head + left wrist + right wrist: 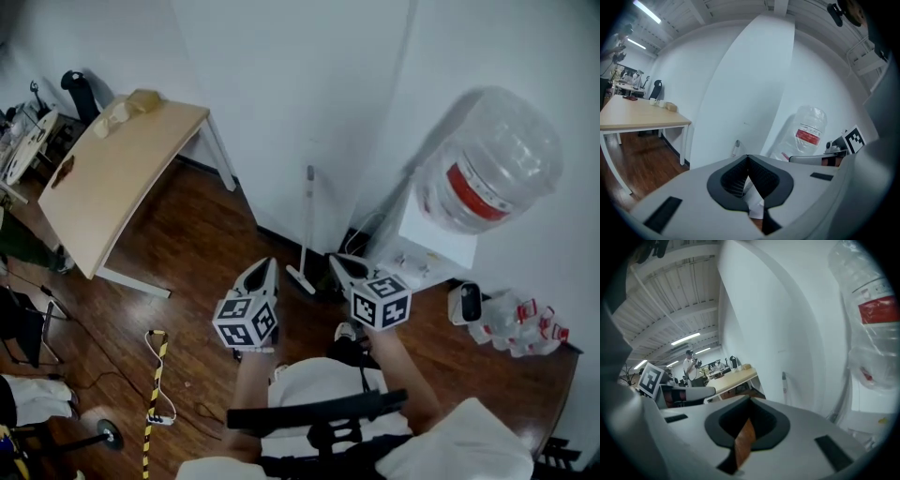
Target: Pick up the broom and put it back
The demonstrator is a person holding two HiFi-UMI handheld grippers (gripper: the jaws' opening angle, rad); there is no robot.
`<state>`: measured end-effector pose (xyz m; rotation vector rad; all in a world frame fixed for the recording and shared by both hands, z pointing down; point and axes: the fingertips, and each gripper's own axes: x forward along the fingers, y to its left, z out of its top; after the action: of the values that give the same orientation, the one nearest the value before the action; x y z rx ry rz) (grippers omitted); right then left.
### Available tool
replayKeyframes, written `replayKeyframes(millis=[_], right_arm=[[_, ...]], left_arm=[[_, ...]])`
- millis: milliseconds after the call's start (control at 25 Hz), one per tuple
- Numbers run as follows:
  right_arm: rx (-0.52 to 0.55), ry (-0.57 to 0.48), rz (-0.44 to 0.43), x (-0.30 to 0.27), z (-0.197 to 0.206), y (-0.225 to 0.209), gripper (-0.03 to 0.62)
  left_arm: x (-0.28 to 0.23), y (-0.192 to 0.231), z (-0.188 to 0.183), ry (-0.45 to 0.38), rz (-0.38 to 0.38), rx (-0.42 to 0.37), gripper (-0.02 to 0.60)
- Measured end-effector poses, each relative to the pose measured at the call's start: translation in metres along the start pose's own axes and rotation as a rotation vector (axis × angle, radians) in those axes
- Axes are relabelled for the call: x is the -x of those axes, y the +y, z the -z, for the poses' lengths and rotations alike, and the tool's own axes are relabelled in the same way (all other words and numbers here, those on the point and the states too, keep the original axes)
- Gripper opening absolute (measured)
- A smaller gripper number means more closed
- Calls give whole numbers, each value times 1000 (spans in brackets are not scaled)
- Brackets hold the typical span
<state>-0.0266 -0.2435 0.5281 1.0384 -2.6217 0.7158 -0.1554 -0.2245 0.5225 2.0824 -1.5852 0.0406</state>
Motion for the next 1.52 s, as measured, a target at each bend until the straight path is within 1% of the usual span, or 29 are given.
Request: replayKeyframes(millis=[160, 320, 520, 680, 880, 1080, 1160, 1240, 1280, 1320, 1400, 1480, 1520], right_arm=[[7, -7, -31, 3, -24, -36, 9], [-2, -15, -60, 5, -36, -65, 9], [-27, -33, -60, 6, -47, -90, 9], [-54, -58, -28, 4, -51, -99, 9], [-93, -87, 36, 1, -48, -103, 9], [-113, -110, 89, -1, -46, -100, 9], [-112, -112, 107, -2, -46, -99, 9], [-108, -114, 126, -2, -47, -101, 9], [-107, -114, 136, -1, -47, -102, 9], [-106, -115, 147, 1, -47, -103, 9], [-108, -120, 169, 4, -47, -107, 9], [-115, -122, 193, 8, -45, -115, 9], [-118, -121, 205, 10, -44, -120, 9]], left_arm=[[-40, -24, -9, -5, -19, -3, 2], [-66, -39, -15, -7, -45, -24, 2], [-88, -42, -18, -1, -48, -61, 2], [-108, -37, -15, 27, -11, -93, 2], [-140, -22, -12, 76, 33, -170, 2], [-182, 4, -7, 145, 38, -247, 2], [-199, 13, -4, 177, 40, -264, 11], [-218, 22, 1, 209, 37, -277, 91], [-228, 27, 4, 226, 33, -281, 104], [-238, 31, 8, 243, 30, -283, 132], [-258, 40, 17, 274, 27, -293, 141], [-277, 47, 25, 301, 28, -306, 175], [-286, 50, 28, 311, 27, -309, 175]])
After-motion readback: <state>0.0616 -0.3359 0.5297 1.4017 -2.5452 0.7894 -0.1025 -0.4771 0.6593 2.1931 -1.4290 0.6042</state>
